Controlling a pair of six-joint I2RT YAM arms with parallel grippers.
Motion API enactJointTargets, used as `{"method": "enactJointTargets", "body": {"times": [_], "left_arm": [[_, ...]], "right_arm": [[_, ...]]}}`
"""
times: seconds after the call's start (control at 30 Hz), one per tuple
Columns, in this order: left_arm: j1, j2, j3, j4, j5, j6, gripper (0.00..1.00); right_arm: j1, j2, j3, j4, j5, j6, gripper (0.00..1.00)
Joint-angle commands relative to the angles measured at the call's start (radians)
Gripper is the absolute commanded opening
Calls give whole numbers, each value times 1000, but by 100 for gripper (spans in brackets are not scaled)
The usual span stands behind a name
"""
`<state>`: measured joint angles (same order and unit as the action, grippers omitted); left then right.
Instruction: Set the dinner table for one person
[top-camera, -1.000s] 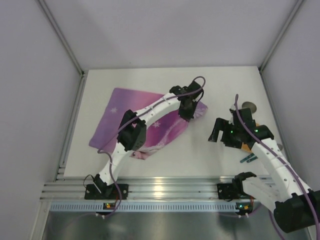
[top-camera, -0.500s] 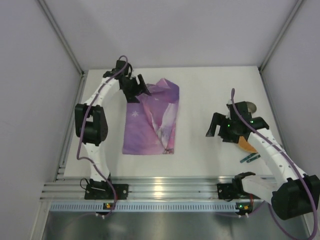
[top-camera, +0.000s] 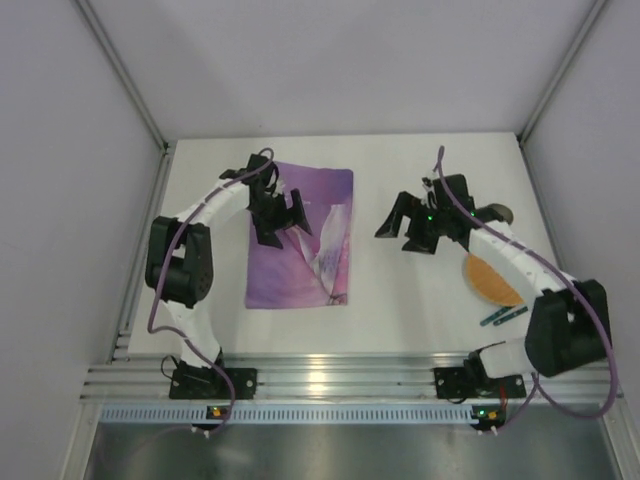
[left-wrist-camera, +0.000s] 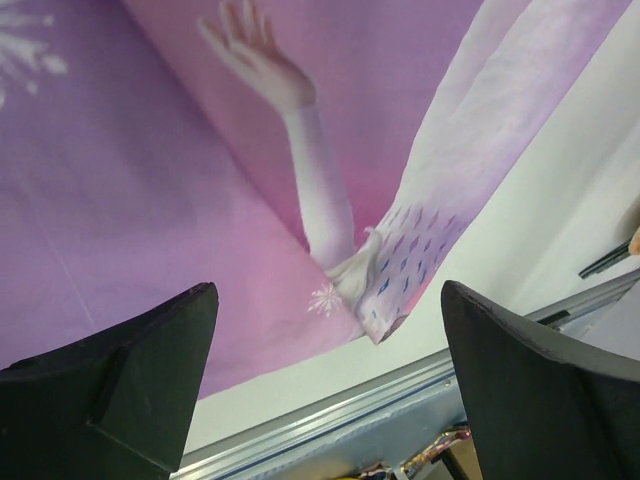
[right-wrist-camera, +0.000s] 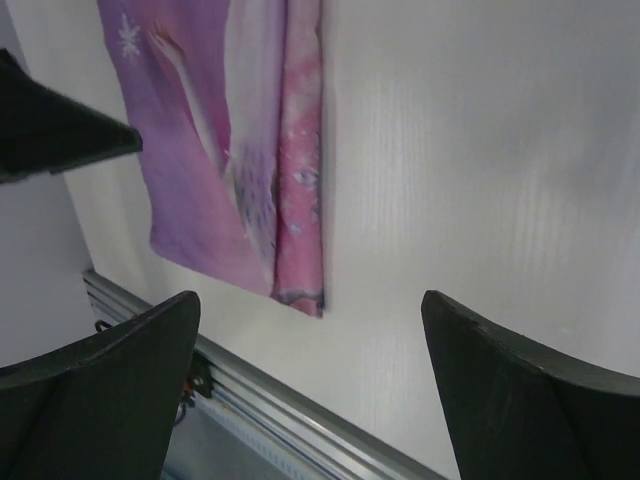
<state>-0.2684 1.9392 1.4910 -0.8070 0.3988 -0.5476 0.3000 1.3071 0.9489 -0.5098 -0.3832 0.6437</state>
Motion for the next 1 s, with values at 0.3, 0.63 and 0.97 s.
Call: {"method": "enactJointTargets", "body": {"times": [0.3,0.63,0.97], "left_arm": [[-18,-374,-259,-55,-149,-18,98],[-18,-482,-460,-32,-156,-57,99],[-17,-465,-452,-32,-183,-52,99]], "right_arm": [[64,678,637,152,-132,50,85],[87,939,870,114,-109,68,69],[119,931,841,85,-86,13,54]]}}
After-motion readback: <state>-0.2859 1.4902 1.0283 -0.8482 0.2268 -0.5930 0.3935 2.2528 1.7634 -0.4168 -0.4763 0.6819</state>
